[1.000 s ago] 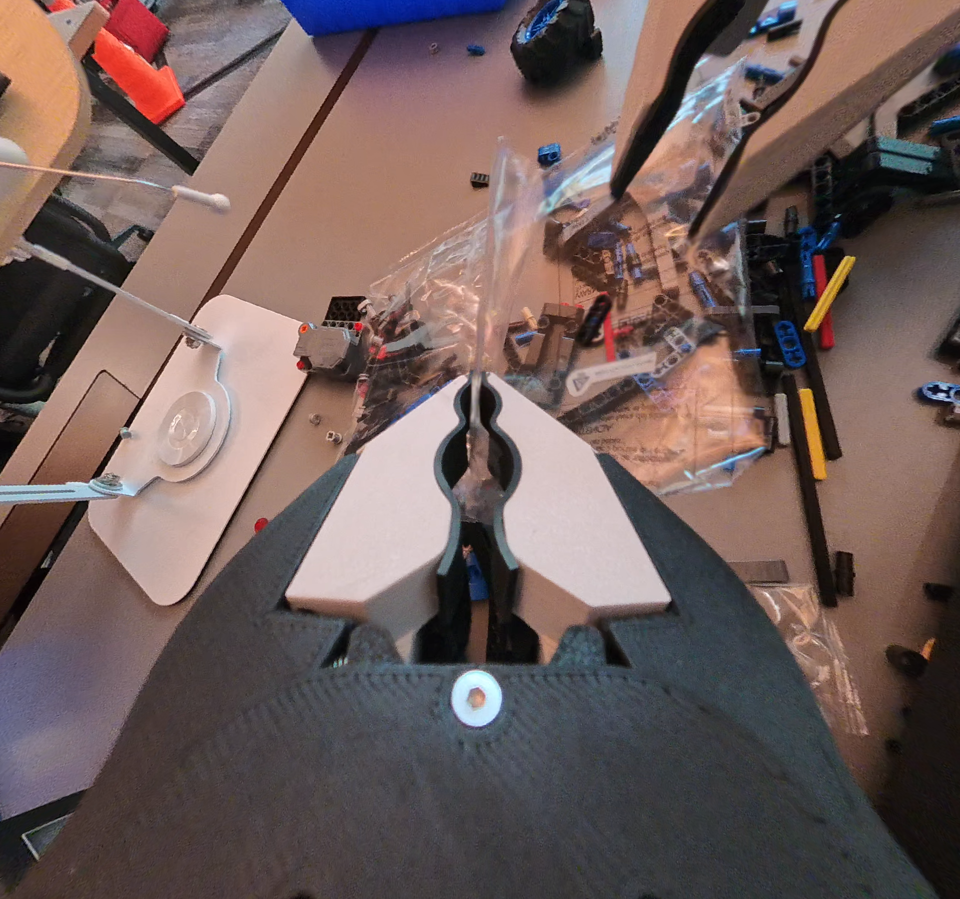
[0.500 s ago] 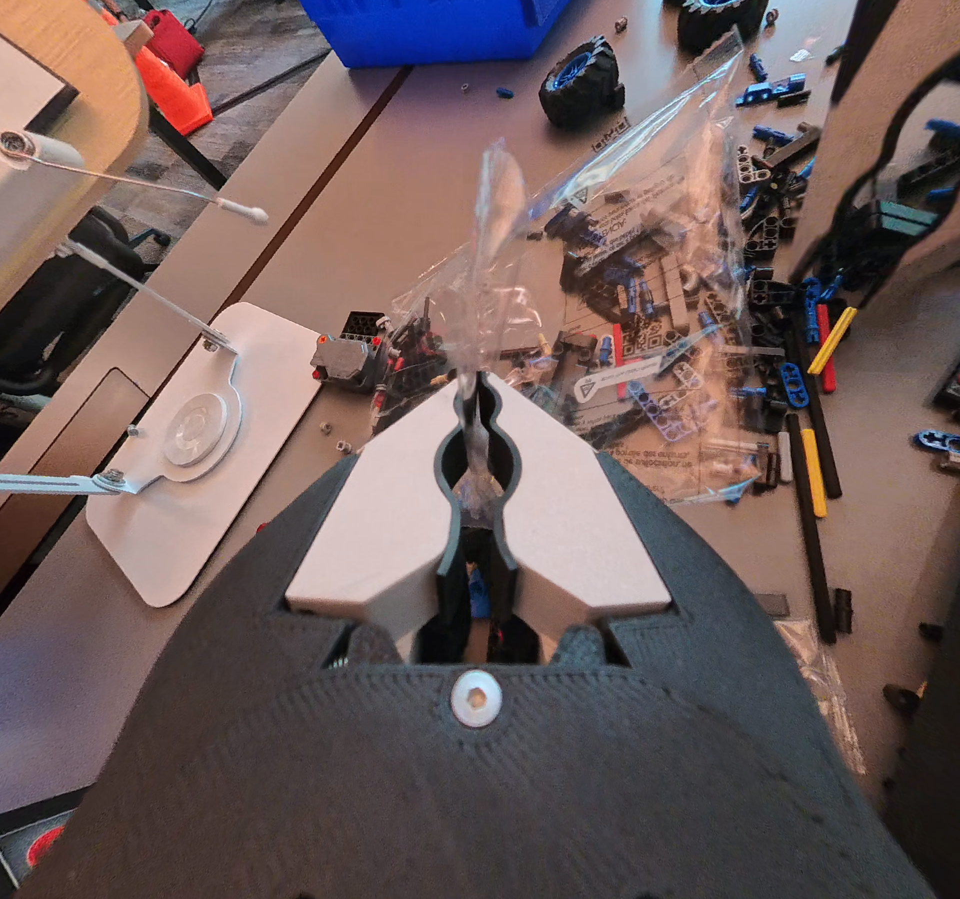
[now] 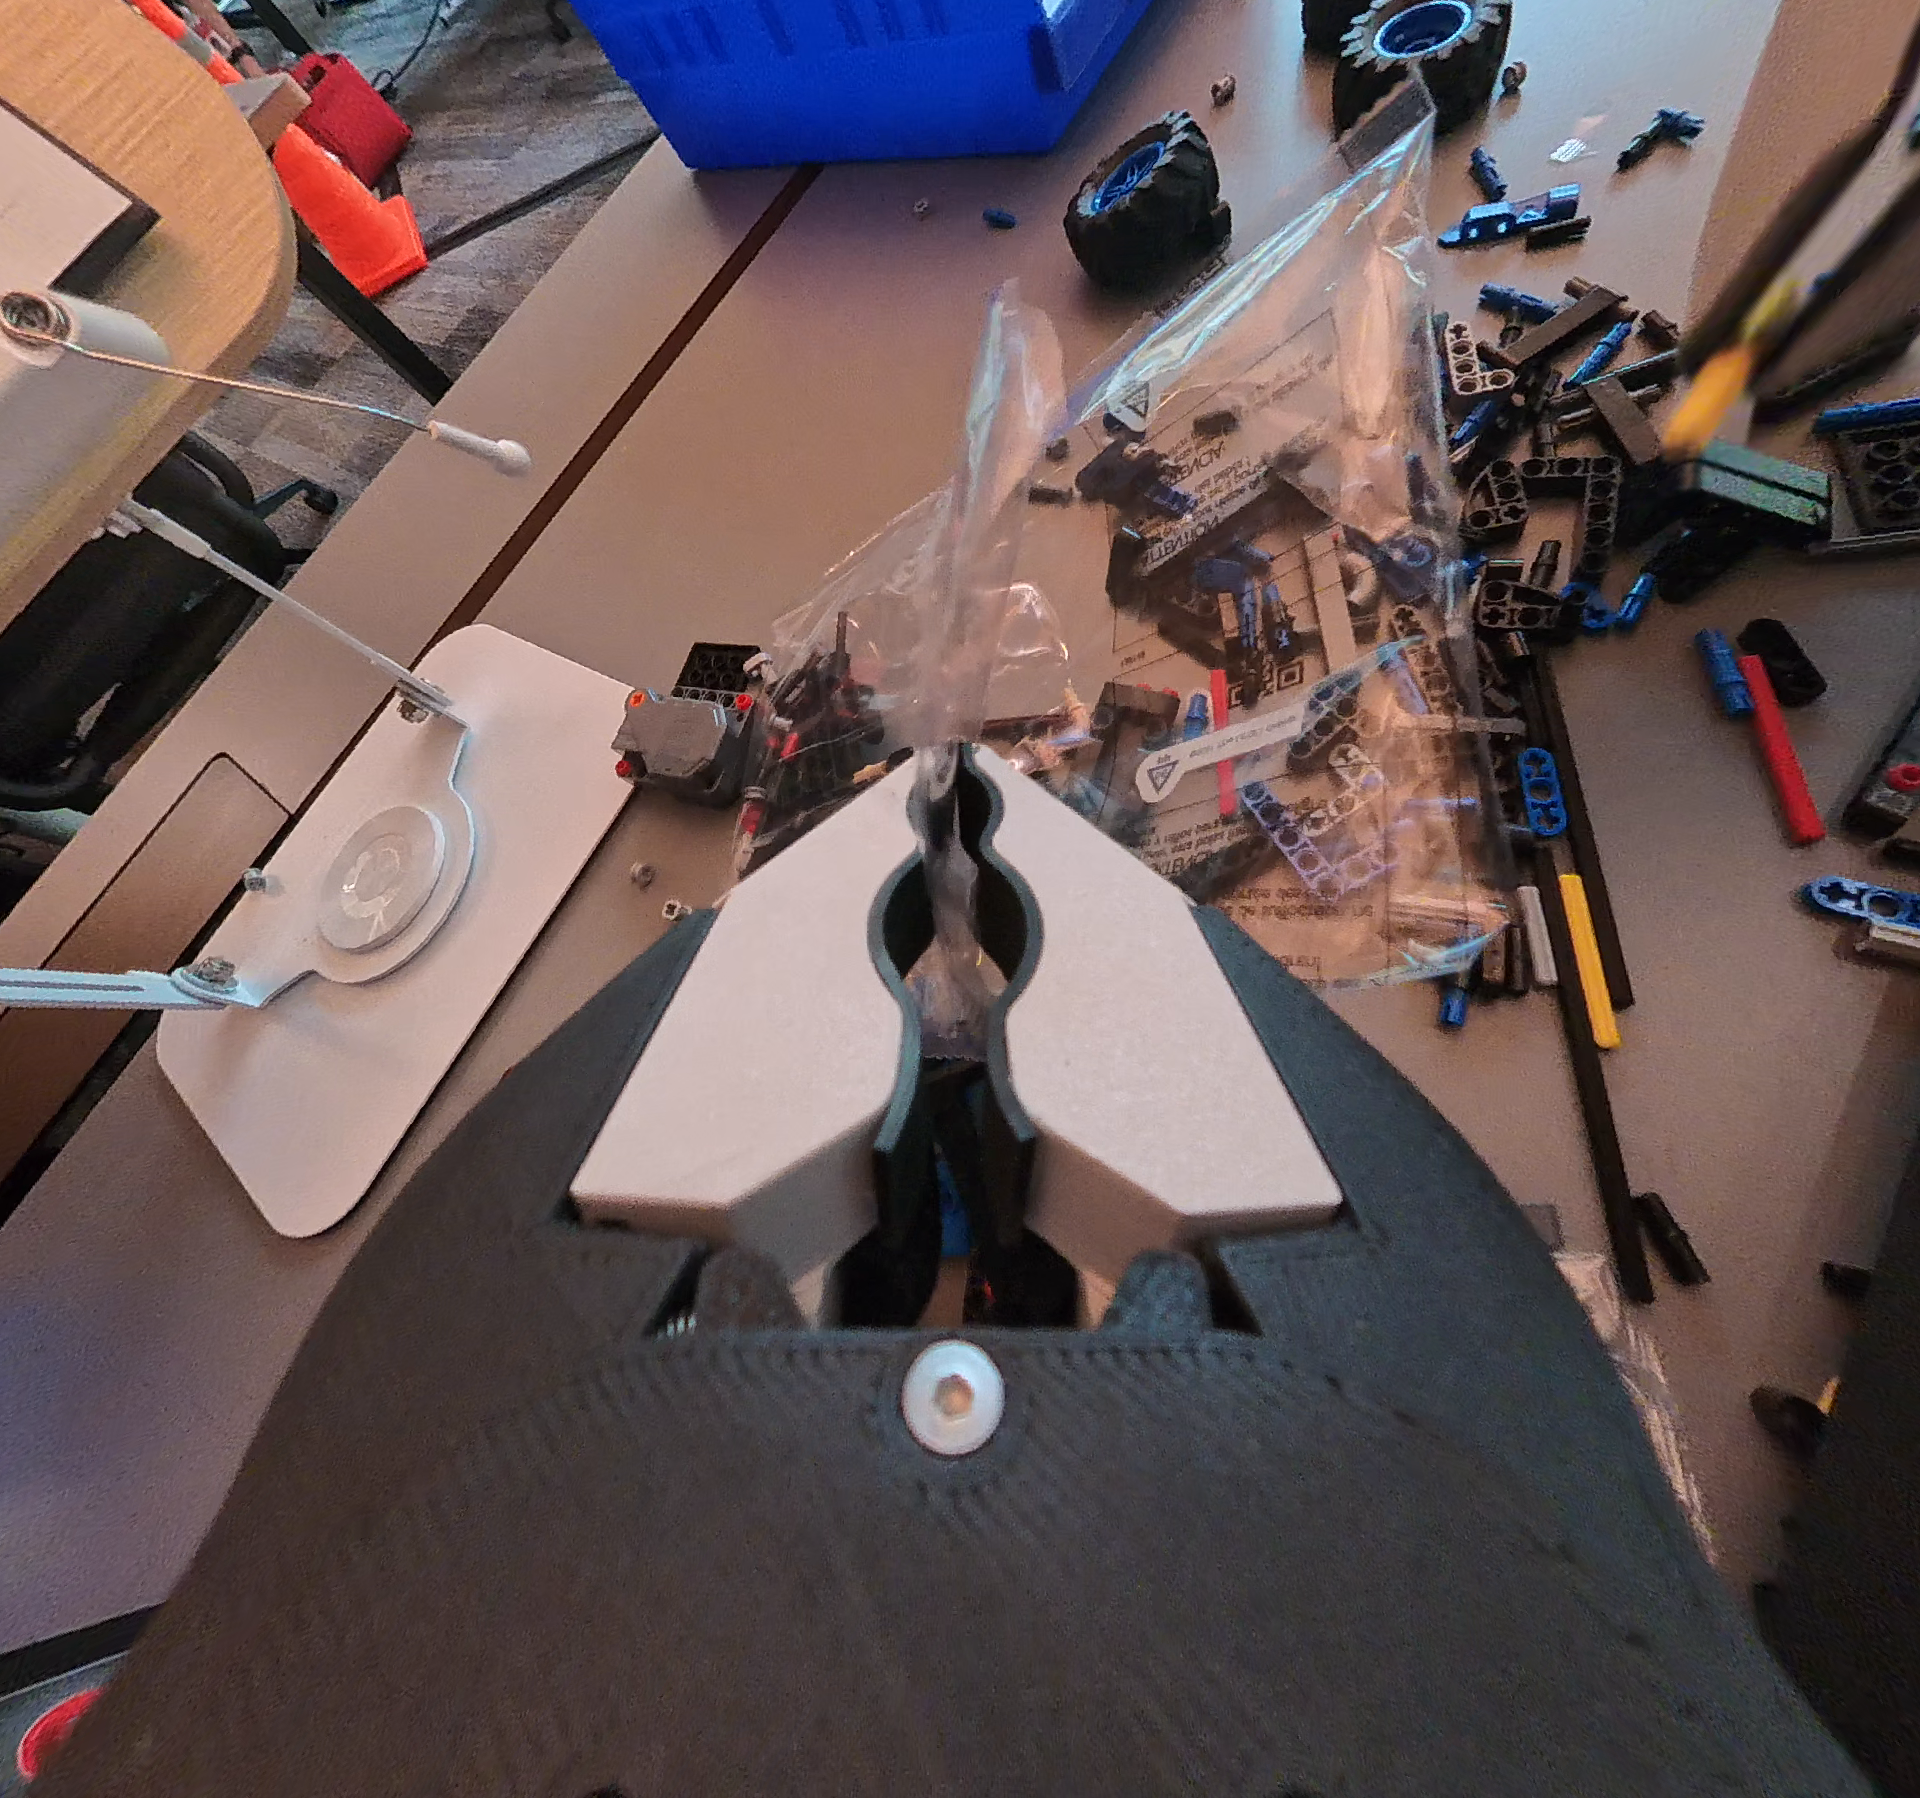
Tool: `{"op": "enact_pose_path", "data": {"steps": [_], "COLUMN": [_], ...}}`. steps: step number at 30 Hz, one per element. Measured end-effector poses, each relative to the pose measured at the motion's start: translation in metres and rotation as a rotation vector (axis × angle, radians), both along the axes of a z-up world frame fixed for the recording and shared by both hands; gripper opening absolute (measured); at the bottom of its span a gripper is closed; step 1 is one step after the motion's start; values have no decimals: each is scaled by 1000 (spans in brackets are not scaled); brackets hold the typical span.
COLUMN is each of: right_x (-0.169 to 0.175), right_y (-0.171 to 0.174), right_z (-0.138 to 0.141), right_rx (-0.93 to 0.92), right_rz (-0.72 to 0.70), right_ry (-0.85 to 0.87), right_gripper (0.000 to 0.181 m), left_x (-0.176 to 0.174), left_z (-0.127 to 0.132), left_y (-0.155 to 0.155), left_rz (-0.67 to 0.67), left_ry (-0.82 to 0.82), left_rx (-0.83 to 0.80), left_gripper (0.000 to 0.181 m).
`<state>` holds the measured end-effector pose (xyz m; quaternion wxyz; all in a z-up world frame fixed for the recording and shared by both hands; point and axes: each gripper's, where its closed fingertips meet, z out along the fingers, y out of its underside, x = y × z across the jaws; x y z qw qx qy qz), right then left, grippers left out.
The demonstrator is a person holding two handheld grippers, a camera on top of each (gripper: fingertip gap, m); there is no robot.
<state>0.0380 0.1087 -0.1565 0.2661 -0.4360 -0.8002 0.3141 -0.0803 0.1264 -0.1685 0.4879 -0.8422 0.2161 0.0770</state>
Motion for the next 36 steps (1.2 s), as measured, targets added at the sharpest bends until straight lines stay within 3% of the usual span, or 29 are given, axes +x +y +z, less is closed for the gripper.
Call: {"op": "enact_pose_path", "data": {"steps": [3,5,9,14,17,19,26,31,36], "right_x": [-21,-36,-60,-32,2,8,-15,-18,-15], "right_y": [4,8,32,30,23,34,61,56,50], "right_z": [37,35,15,39,8,-26,-91,-95,-93], "right_rx": [40,76,171,101,-3,15,88,8,13], "right_rz": [6,14,-72,-86,-12,-42,-66,-21,-9], "right_ry": [78,38,-41,76,-40,-139,-291,-316,-282], "right_gripper": [2,1,23,19,30,37,24,6,4], "left_x": [1,2,2,-2,-2,-1,-3,-3,0], "left_z": [0,0,0,3,4,5,1,1,-4], "left_y": [1,1,0,1,1,1,2,2,2], "left_rz": [-3,-6,-4,12,10,9,9,8,-2], "left_ry": [2,0,-7,-26,-32,-30,-27,-28,-24], "left_rx": [3,5,10,17,21,21,16,13,-6], "left_gripper": [0,0,0,0,0,0,0,0,0]}}
